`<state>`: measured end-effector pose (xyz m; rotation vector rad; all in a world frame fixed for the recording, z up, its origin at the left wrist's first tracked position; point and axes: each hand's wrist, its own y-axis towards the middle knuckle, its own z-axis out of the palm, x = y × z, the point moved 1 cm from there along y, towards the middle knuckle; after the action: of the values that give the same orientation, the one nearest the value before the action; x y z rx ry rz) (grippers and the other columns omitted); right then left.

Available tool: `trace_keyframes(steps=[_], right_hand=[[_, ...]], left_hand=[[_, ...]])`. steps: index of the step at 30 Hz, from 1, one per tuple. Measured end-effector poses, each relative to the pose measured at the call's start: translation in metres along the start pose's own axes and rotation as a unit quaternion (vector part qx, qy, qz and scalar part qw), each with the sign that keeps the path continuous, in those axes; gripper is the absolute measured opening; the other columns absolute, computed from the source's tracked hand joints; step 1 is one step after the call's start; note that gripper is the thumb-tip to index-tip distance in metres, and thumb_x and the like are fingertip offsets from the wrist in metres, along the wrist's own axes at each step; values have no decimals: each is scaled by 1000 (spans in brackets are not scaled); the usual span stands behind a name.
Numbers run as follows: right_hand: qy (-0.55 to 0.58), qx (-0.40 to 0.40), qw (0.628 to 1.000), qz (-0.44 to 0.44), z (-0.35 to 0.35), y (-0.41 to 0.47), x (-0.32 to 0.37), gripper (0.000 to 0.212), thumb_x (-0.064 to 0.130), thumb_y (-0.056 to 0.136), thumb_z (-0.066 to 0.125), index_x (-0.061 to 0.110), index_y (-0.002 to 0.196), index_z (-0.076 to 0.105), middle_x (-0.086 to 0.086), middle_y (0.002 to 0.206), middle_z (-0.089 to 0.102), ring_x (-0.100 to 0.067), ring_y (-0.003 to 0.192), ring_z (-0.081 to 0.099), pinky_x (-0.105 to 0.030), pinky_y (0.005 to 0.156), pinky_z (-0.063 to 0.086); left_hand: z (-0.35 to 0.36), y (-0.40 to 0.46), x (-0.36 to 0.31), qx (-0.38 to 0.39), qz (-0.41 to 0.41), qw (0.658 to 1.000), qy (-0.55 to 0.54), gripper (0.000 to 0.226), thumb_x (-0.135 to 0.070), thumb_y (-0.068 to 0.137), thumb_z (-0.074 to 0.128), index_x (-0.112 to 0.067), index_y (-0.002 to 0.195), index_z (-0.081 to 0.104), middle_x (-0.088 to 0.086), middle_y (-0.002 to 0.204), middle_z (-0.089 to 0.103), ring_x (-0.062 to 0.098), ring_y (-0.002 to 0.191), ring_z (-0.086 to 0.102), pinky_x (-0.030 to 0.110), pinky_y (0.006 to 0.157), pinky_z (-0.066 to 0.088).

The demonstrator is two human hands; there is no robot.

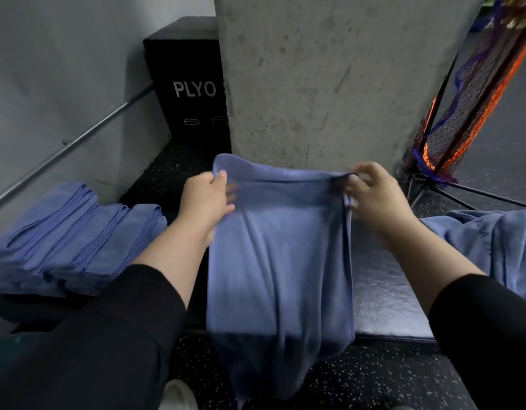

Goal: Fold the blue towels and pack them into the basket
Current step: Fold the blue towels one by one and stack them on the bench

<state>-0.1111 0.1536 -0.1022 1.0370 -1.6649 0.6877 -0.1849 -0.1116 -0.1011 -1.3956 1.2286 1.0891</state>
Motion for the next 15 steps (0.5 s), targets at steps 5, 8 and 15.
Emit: trace_keyframes(steps=[5,8,15], right_hand=[[-248,215,945,-11,13,-2,-45,96,32,90,73,21,161,8,1,162,29,-16,150,26,-24,114,29],[-448,316,836,6,11,-16,-68,78,37,90,72,23,156,34,0,165,23,-21,149,30,-33,117,30],[-498,183,847,-38,19,-31,-69,37,57,85,67,31,110,61,7,113,56,-20,108,56,-39,87,37]], left_hand=[[13,5,32,158,4,959,234,88,-47,95,59,-27,162,4,1,148,45,18,138,43,33,114,36],[10,-5,55,260,0,843,471,39,-40,98,61,-19,130,59,6,133,61,24,115,59,29,89,46],[-5,-18,65,311,24,809,498,33,-35,96,65,-22,127,64,-2,129,62,16,117,57,27,97,45]])
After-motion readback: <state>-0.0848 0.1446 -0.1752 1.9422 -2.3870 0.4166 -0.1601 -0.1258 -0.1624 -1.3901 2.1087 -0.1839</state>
